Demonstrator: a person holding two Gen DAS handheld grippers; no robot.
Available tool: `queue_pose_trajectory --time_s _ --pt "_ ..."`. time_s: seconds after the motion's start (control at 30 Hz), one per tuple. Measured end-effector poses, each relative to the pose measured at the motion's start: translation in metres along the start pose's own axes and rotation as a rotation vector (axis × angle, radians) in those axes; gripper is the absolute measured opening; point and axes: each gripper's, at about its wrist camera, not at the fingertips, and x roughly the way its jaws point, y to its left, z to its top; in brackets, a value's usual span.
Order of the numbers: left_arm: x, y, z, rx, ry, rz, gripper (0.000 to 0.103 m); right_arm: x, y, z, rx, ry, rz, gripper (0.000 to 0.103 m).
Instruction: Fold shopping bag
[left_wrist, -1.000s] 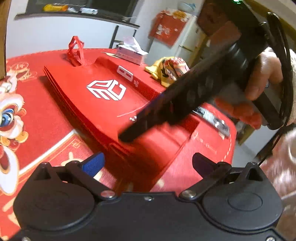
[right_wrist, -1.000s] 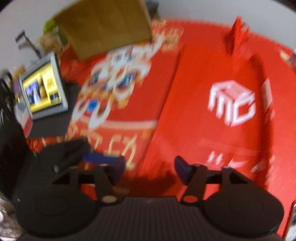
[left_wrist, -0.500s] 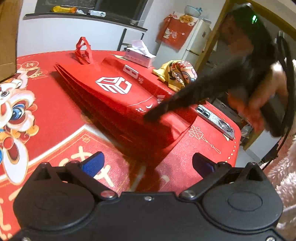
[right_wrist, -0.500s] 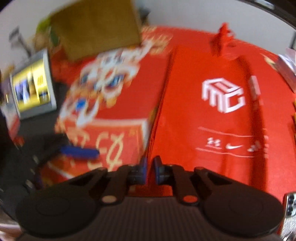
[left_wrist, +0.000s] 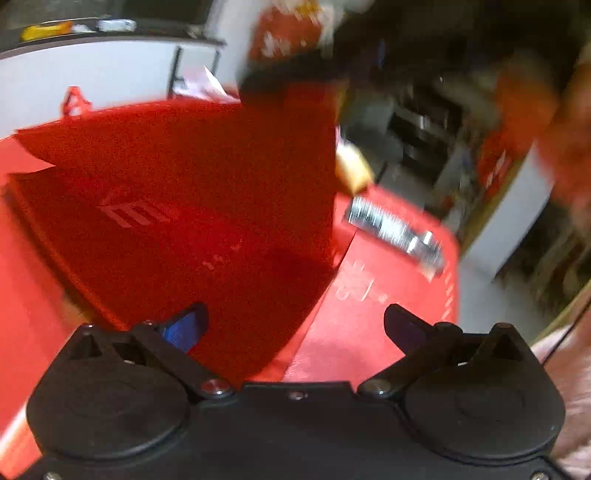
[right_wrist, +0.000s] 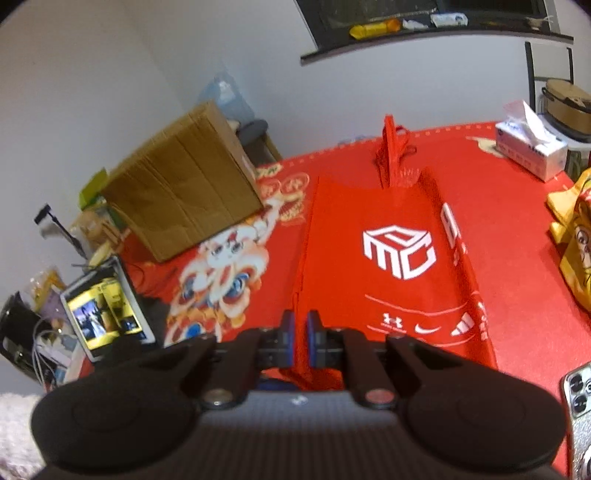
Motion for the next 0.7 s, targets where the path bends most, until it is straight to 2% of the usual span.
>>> queue_pose_trajectory --time_s 0.07,0.13,0.23,0.3,0.37,0.4,0.47,0.5,0.53,0.57,0.6,0.63,0.7 --pt "0.020 -0.002 0.000 0.046 0.091 0.060 0.103 -0.012 -0.006 0.005 -0.005 -0.037 -0.020 0.008" --pt "0.025 -0.001 -0.005 0.053 0.122 0.093 0.103 -0.028 -0.020 0.011 0.004 -0.086 -0.061 0.007" --pt "0.015 0.006 -0.011 -0.018 0.094 0.085 0.103 -0.059 -0.057 0.019 0.069 -0.165 -0.158 0.004" --pt "0.011 0.014 -0.011 -0.073 0.086 0.074 0.103 -0.079 -0.087 0.022 0.101 -0.203 -0.264 0.004" --pt "0.010 0.020 -0.009 -0.112 0.089 0.067 0.103 -0.087 -0.112 0.024 0.097 -0.196 -0.404 0.005" --pt "0.012 0.021 -0.006 -0.120 0.098 0.067 0.103 -0.089 -0.121 0.023 0.104 -0.183 -0.426 0.005" --pt "0.015 0.018 -0.004 -0.104 0.121 0.081 0.103 -0.087 -0.124 0.021 0.094 -0.132 -0.350 0.006" --pt "0.016 0.015 -0.003 -0.090 0.132 0.090 0.103 -0.082 -0.114 0.018 0.050 -0.103 -0.289 0.008" --pt "0.018 0.012 -0.002 -0.073 0.142 0.099 0.103 -0.076 -0.101 0.015 0.001 -0.071 -0.239 0.024" --pt "0.020 0.009 -0.002 -0.050 0.147 0.110 0.103 -0.069 -0.088 0.010 -0.036 -0.044 -0.193 0.061" --pt "0.021 0.007 -0.003 -0.031 0.149 0.118 0.103 -0.061 -0.074 0.003 -0.057 -0.034 -0.141 0.077" --pt "0.022 0.006 -0.005 -0.023 0.147 0.122 0.103 -0.055 -0.061 -0.004 -0.079 -0.033 -0.076 0.089" --pt "0.022 0.006 -0.007 -0.021 0.135 0.120 0.103 -0.038 -0.039 -0.020 -0.176 0.015 0.068 0.087"
